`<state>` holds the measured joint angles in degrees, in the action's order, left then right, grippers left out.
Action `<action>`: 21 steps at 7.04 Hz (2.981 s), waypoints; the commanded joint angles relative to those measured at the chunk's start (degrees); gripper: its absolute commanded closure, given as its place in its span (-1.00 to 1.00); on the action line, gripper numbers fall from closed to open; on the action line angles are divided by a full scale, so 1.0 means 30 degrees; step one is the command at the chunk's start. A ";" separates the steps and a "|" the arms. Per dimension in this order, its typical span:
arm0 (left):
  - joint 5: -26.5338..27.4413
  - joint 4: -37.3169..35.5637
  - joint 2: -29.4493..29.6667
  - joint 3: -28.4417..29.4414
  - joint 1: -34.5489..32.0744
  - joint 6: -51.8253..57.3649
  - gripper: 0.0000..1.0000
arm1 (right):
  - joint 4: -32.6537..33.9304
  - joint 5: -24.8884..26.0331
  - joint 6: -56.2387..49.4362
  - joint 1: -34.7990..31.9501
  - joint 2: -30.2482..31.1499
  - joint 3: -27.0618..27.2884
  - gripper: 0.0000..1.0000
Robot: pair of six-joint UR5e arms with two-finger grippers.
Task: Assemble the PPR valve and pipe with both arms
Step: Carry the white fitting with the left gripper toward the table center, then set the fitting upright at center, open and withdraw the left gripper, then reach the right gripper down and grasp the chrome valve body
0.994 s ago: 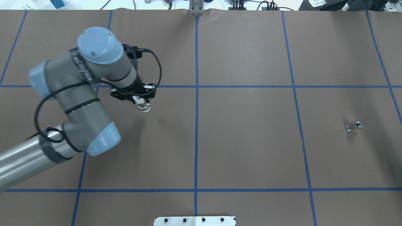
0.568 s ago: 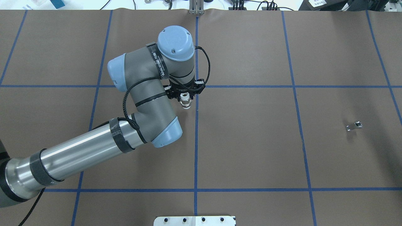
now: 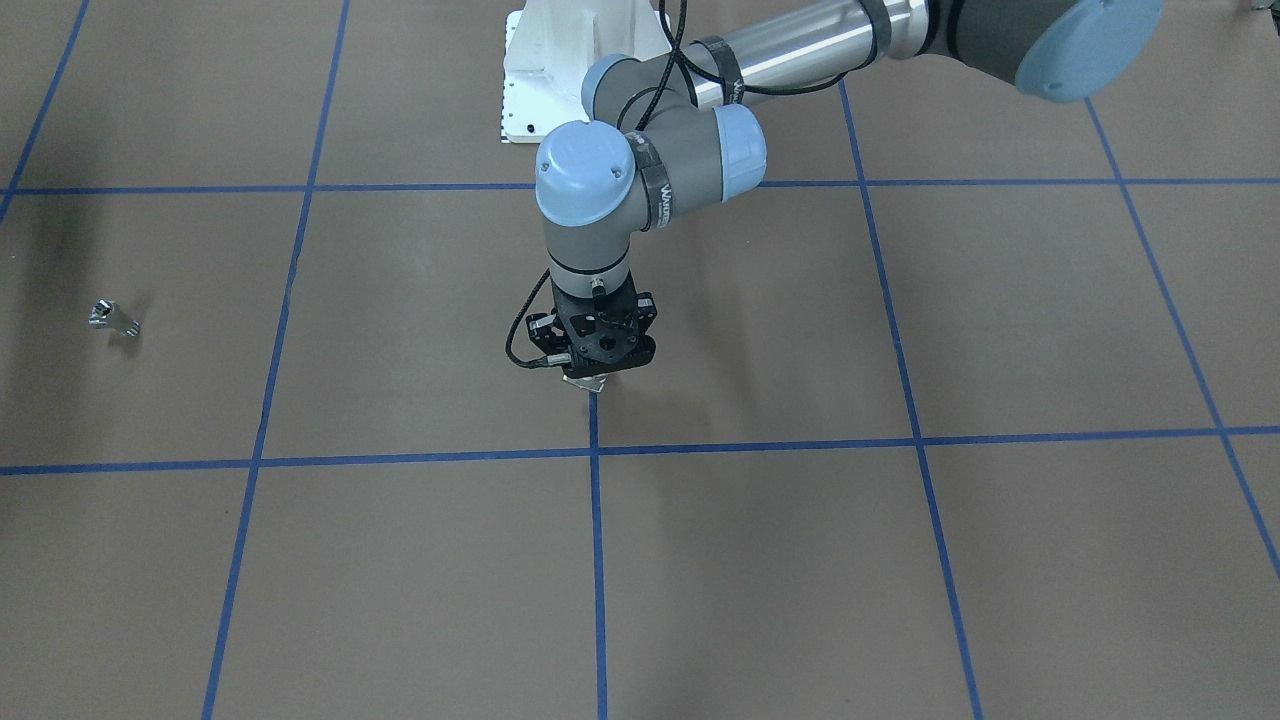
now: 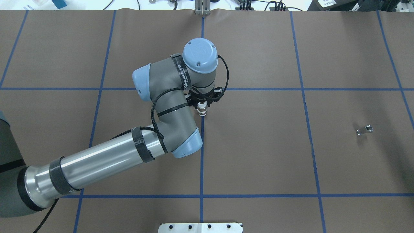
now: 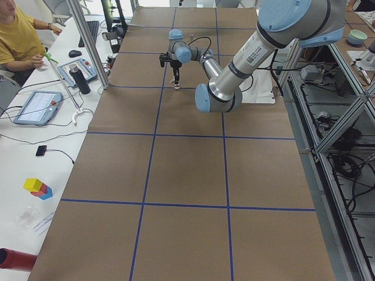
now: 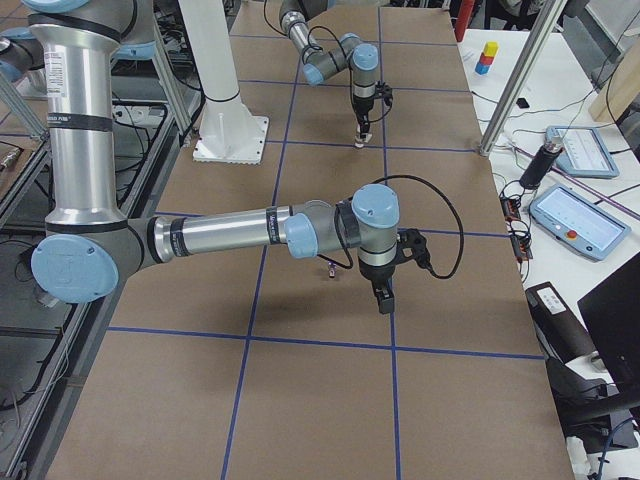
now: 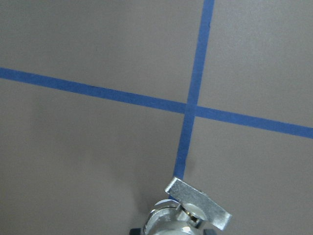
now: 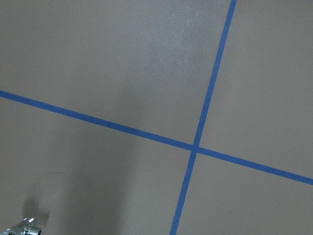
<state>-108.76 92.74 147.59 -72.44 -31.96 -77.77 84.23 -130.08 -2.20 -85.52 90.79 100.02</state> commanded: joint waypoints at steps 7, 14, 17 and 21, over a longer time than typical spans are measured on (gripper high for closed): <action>-0.0359 -0.2886 -0.1054 -0.4162 -0.1440 0.2827 -0.99 | -0.0009 -0.0205 -0.0146 0.0028 0.0117 -0.0205 -0.99; -0.5282 -0.5336 -1.6369 -1.3418 -1.5128 2.7841 -1.00 | -0.0448 -0.1641 0.4060 0.1926 0.1343 0.2773 -0.99; -0.7193 -0.4639 -1.8342 -0.8124 -2.2176 3.2866 -1.00 | -0.3792 -0.0215 1.0663 0.5754 0.2572 0.4102 -0.98; -0.7340 -0.1763 -1.9898 -0.7961 -2.3010 3.2837 -1.00 | -1.0432 0.3514 1.4406 0.9780 0.6472 0.3548 -0.96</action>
<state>-130.78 86.36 88.47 -96.44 -100.81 20.72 57.21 -121.16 38.58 -58.33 107.68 111.53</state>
